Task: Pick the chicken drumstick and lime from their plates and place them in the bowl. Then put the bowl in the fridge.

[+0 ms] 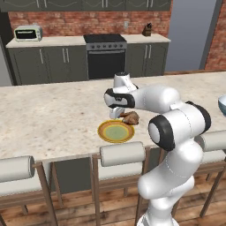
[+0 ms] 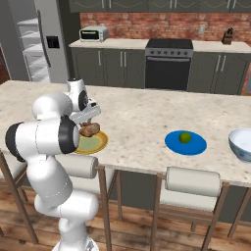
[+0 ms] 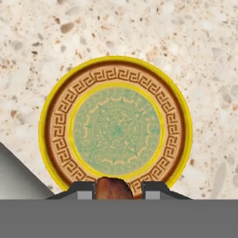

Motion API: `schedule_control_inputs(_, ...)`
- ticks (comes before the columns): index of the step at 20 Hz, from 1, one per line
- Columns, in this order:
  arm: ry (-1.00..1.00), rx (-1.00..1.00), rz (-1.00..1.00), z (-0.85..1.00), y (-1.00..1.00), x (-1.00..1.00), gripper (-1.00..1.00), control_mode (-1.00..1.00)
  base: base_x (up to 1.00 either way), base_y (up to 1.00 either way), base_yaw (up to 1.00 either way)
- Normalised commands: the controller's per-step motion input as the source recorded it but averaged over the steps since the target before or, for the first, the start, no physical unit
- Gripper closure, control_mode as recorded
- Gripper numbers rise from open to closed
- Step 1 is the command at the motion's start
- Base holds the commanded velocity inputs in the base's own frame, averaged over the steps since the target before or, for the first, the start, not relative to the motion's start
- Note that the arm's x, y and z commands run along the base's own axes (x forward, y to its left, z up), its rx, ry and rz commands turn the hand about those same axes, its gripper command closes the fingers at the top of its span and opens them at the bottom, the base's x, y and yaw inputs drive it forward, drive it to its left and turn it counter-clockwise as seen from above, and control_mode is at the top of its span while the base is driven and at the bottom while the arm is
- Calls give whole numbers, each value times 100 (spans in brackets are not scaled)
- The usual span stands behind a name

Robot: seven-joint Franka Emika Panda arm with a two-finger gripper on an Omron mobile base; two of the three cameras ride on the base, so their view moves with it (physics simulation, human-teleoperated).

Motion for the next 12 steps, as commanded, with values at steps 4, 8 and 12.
schedule_control_inputs(4, 0, 0, 0, 0, 0, 0, 100, 100, 0, 0, 0)
schedule_control_inputs(8, 0, 0, 0, 0, 0, 0, 100, 100, -13, -3, 0)
schedule_control_inputs(12, 0, 0, 0, 0, 0, 0, 100, 100, -12, -42, -25)
